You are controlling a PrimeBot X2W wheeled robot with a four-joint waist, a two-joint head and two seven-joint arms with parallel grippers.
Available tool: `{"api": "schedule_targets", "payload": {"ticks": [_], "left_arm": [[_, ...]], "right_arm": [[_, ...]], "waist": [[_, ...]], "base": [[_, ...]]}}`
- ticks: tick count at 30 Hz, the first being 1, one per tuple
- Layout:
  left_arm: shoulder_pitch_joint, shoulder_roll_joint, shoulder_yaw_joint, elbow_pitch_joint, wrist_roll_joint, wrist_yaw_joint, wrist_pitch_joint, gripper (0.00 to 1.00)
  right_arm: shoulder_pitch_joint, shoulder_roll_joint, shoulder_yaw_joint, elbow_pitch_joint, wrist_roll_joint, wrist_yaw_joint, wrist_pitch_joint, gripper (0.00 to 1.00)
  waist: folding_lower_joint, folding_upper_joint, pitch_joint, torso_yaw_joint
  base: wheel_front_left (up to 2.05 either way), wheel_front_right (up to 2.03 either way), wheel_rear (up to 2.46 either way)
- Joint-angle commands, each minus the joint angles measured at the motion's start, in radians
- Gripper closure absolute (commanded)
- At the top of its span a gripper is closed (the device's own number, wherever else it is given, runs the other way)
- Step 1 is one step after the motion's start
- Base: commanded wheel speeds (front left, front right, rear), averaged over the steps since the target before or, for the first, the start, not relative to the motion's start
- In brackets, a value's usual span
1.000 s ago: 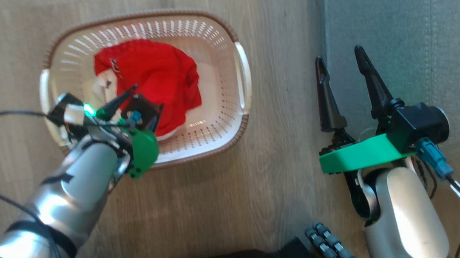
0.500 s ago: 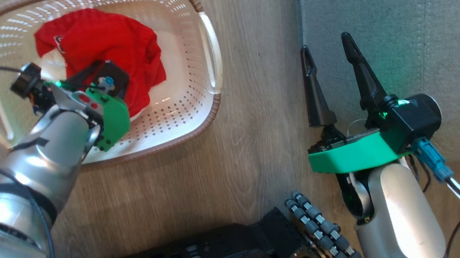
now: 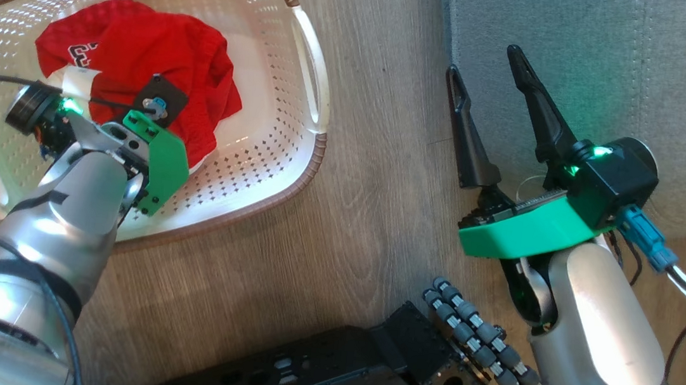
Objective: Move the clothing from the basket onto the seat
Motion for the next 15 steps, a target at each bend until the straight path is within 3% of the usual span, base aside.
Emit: {"api": "schedule_targets", "payload": {"ticks": [1,10,15], "left_arm": [[0.01,0.021,0.007,-0.001,-0.004,0.002,-0.008,1.0],[0.028,0.006,0.008,0.0,-0.031,0.027,-0.054,1.0],[0.067,-0.011,0.012,0.0,-0.056,0.036,-0.078,1.0]], "right_arm": [[0.019,-0.003,0.02,-0.025,0.0,0.0,-0.006,0.0],[-0.007,-0.003,0.025,0.001,0.009,0.0,-0.006,0.0],[-0.014,-0.003,0.014,0.028,0.007,0.0,-0.006,0.0]], "waist": [[0.0,0.0,0.0,0.003],[0.0,0.0,-0.048,0.031],[0.0,0.0,-0.126,0.07]], "base": [[0.0,0.0,0.0],[0.0,0.0,0.0],[0.0,0.0,0.0]]}}
